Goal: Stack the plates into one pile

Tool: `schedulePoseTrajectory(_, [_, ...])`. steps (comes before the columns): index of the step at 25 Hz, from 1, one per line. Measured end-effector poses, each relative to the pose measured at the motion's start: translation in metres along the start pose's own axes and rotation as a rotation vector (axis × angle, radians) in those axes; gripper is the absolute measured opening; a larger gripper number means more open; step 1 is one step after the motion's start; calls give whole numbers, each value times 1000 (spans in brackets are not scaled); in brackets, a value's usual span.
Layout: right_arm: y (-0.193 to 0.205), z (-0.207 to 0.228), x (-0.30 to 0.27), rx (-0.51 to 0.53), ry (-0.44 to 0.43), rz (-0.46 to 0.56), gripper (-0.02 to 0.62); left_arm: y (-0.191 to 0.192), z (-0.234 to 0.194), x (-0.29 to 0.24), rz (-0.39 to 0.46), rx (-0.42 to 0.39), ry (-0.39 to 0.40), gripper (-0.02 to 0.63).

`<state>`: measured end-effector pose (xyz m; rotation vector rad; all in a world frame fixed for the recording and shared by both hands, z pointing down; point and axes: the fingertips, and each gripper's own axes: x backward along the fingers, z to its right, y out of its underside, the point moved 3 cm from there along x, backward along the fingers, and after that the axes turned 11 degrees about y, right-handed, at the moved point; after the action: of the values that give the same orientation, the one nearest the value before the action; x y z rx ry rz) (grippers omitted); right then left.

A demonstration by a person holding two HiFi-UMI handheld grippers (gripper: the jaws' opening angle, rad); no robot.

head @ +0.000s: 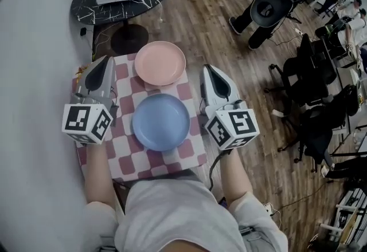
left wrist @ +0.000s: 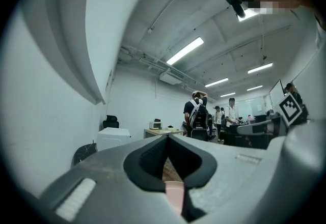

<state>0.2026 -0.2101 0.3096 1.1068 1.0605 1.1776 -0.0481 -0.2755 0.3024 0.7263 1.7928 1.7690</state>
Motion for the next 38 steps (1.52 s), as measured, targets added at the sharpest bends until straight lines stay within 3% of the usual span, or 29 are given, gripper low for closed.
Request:
schedulePoseTrajectory(5, [29,14,-43,-58,19,-186,2,44,-36,-45,-168,89,25,5])
schedulePoseTrajectory(10, [88,28,-77,-111,63,-392,3,117,-56,-74,-364,185,61,50])
schedulePoseTrajectory(17, [174,56,-116,-152,151,-624,63,208,-86,-102,-543,319,29,97])
schedulePoseTrajectory(25, [250,81,-138,-215,243,-800,95,276,-102,-123,-671,369,17,147])
schedulePoseTrajectory(38, [320,95,-158,-222,305,-931,120,343,-108,-139,-782,400,53,178])
